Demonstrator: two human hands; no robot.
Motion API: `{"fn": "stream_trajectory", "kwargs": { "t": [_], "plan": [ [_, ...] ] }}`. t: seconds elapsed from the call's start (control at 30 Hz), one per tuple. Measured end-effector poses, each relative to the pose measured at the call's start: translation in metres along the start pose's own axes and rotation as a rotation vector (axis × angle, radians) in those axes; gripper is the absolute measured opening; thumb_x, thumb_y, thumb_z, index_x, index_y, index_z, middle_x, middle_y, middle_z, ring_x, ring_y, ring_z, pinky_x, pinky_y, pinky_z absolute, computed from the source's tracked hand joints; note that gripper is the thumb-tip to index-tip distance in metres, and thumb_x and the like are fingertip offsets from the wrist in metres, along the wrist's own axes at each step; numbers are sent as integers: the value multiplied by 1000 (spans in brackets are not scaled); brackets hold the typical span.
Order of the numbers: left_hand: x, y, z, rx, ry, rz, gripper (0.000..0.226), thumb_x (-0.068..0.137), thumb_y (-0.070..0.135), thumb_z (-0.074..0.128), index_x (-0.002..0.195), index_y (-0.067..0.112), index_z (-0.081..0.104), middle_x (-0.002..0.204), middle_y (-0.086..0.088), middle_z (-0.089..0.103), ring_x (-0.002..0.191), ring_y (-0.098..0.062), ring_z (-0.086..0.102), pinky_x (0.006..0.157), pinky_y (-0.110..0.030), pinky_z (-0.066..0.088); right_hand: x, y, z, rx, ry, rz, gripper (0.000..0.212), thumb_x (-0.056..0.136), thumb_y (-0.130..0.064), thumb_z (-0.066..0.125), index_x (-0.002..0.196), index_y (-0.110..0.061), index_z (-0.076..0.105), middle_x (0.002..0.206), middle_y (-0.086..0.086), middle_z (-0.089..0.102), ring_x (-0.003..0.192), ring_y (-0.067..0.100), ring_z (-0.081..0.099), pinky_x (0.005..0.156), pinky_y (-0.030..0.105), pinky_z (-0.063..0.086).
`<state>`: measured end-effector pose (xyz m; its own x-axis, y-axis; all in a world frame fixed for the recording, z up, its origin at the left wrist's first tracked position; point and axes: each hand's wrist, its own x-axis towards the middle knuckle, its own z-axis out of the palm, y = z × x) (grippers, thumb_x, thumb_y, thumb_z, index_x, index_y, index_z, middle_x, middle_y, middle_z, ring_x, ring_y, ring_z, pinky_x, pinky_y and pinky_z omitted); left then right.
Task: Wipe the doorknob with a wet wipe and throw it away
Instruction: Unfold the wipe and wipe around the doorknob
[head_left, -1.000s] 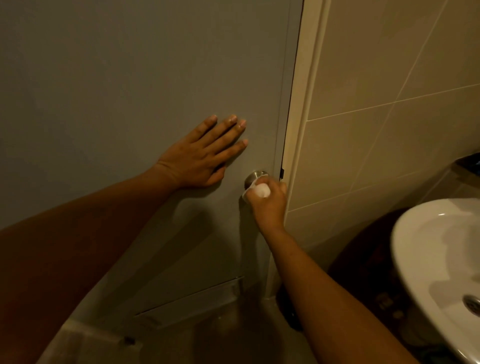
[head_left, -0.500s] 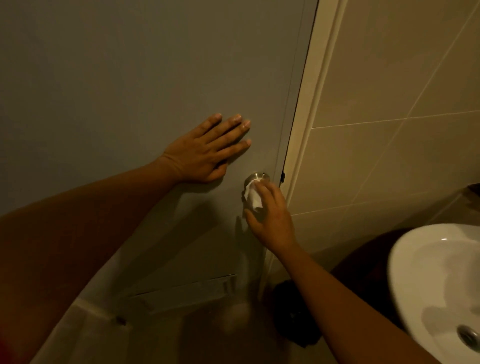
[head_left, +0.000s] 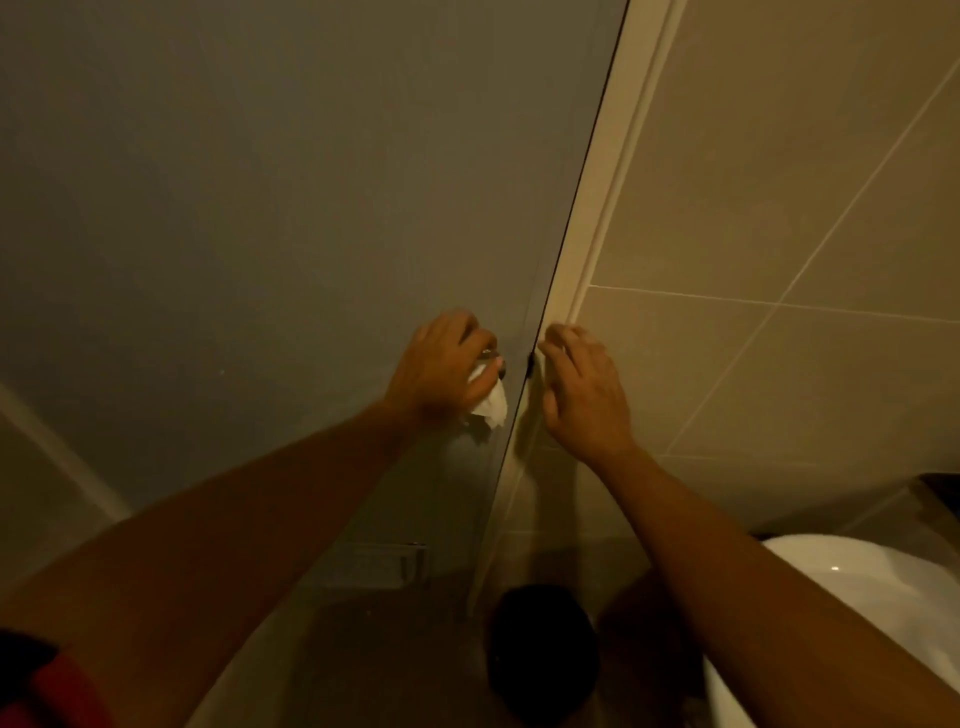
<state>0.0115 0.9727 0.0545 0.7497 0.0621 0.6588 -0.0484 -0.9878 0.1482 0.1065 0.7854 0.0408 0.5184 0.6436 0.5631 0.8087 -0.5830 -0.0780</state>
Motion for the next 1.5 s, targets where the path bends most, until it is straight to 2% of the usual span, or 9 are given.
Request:
{"fn": "stream_trajectory", "kwargs": {
  "t": [0.3, 0.47, 0.63, 0.8, 0.97, 1.1, 1.2, 1.33, 1.5],
  "plan": [
    [-26, 42, 63, -234, -24, -561, 43, 84, 31, 66, 121, 12, 56, 127, -8, 42, 109, -21, 50, 88, -31, 53, 79, 23, -37, -428, -23, -558, 69, 85, -19, 52, 150, -16, 30, 162, 12, 17, 150, 32, 10, 121, 51, 5],
    [-11, 54, 85, -1236, 416, -1280, 28, 76, 9, 72, 103, 14, 65, 111, -12, 65, 97, -31, 66, 74, -40, 61, 85, 31, -30, -479, -15, -619, 68, 90, -32, 43, 154, -17, 21, 163, 11, 12, 150, 31, 6, 121, 50, 4],
    [-6, 54, 90, -1940, 650, -1252, 29, 90, 5, 58, 120, 2, 59, 112, -18, 66, 95, -27, 68, 69, -30, 60, 87, 34, -16, -475, 46, -625, 77, 88, -20, 53, 155, -19, 14, 163, 11, 9, 150, 30, 0, 120, 50, 0],
    [-7, 55, 82, -1212, 392, -1239, 27, 75, 3, 73, 89, 22, 59, 105, -10, 61, 75, -25, 67, 63, -37, 61, 88, 38, -11, -483, 81, -636, 84, 84, -17, 56, 155, -20, 12, 163, 11, 7, 150, 29, -1, 120, 51, -1],
    [-19, 49, 77, -127, 169, -525, 17, 85, 15, 66, 101, 11, 67, 107, -12, 54, 87, -23, 56, 73, -30, 53, 89, 39, -10, -468, 85, -648, 85, 83, -20, 58, 155, -20, 12, 163, 11, 7, 150, 30, 0, 120, 51, -2],
    [-24, 38, 81, 86, 131, -246, 9, 89, 13, 63, 91, 5, 67, 97, -13, 58, 82, -24, 58, 61, -32, 54, 91, 39, -8, -460, 103, -659, 86, 82, -20, 58, 155, -19, 12, 163, 12, 7, 150, 30, 0, 120, 51, -3],
    [-15, 51, 85, -377, 267, -704, 9, 83, 7, 65, 89, 12, 60, 95, 5, 50, 84, -3, 52, 67, -26, 44, 92, 39, -6, -448, 122, -663, 85, 82, -19, 56, 155, -19, 13, 163, 12, 8, 150, 29, -2, 120, 50, -5],
    [-1, 62, 87, -1177, 496, -1305, 20, 80, 6, 68, 92, 21, 62, 106, -15, 65, 89, -28, 64, 72, -36, 57, 92, 39, -4, -438, 149, -674, 83, 83, -17, 55, 155, -18, 14, 163, 13, 10, 150, 31, 2, 120, 51, -3],
    [-5, 61, 78, -1734, 579, -1353, 23, 87, 4, 65, 105, 17, 63, 107, -16, 66, 78, -25, 68, 57, -29, 59, 93, 39, -2, -442, 164, -678, 84, 81, -18, 52, 155, -18, 12, 163, 13, 9, 150, 31, 1, 120, 51, -5]
  ]
}}
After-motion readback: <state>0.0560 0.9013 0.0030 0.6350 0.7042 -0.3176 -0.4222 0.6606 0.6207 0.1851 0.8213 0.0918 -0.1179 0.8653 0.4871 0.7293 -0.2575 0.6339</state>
